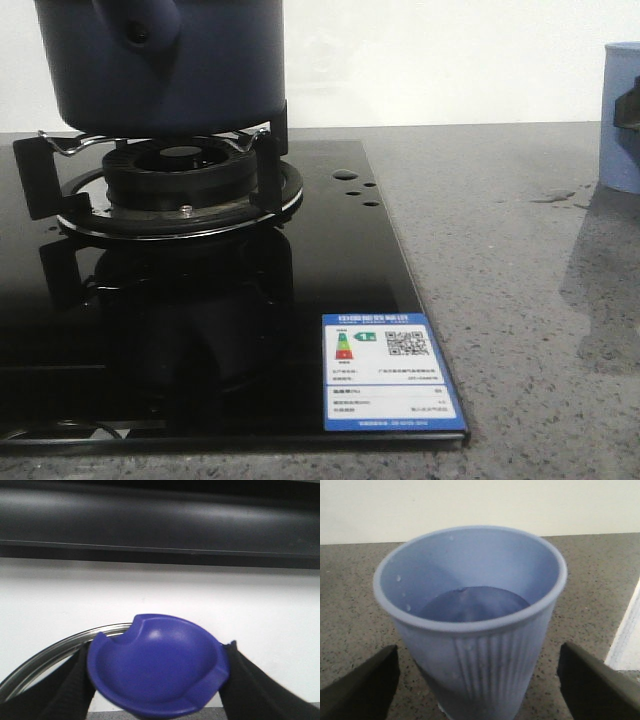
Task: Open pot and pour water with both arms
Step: 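Raise the held cup with the right gripper up toward the pot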
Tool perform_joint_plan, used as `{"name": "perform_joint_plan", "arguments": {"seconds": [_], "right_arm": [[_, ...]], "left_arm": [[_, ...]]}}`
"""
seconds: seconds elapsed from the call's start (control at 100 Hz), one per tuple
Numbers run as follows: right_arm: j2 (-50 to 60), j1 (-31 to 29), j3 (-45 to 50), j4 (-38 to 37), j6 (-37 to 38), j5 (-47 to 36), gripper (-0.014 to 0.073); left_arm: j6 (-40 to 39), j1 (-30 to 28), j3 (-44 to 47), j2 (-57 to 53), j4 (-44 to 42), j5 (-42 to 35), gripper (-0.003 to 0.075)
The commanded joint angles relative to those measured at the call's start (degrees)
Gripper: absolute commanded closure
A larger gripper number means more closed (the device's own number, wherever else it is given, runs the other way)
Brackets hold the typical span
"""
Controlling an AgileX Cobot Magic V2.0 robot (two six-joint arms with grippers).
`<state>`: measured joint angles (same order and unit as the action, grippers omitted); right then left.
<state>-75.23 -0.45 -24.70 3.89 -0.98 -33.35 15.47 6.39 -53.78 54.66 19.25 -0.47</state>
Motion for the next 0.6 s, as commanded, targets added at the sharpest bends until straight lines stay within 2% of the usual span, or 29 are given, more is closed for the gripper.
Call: {"name": "perform_joint_plan", "arguments": {"seconds": [0.0,0.59], "right_arm": [[1.1,0.1,-1.8,-0.8,0.0,-4.9,-0.0011],[-4.8,0.1,-2.0,-0.8,0.0,-12.3,-0.0011]], "left_arm": [[0.0,-0.2,-2.1,-1.2,-0.1,-6.9,0.0350],[0.0,-0.2,-2.1,-1.2,-0.1,-6.9,0.0350]]}}
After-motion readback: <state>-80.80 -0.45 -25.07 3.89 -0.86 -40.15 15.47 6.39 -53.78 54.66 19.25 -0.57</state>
